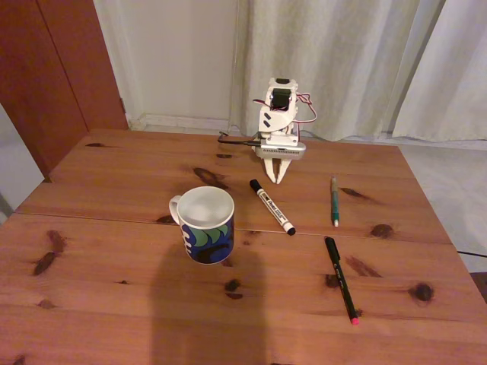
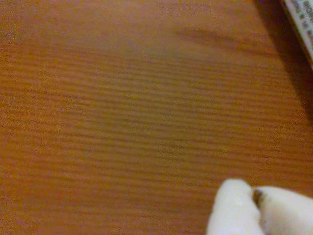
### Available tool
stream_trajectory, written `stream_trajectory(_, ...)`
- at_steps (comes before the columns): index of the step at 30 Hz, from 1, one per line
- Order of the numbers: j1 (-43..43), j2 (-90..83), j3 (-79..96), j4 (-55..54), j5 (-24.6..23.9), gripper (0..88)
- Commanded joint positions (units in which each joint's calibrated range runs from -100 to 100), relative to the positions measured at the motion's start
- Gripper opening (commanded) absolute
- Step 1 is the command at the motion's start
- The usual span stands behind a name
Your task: Clean up the desk and place the pens and markers into the cup
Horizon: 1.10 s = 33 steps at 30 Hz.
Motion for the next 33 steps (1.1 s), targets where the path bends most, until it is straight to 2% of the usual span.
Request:
stream_trajectory(1,-0.5,2.1,-1.8,-1.4,0.4,0.6)
stream_trajectory(6,-0.8,13.1,-10.0,-1.7,0.5,0.6)
stream_trajectory(17,-1.9,47.9,-34.6,-1.7,4.7,0.6)
stream_trajectory(28,-1.8,75.1,-57.2,-1.8,11.9,0.5)
stream_trajectory(33,-1.8,83.7,-63.7,-5.6,11.7,0.5)
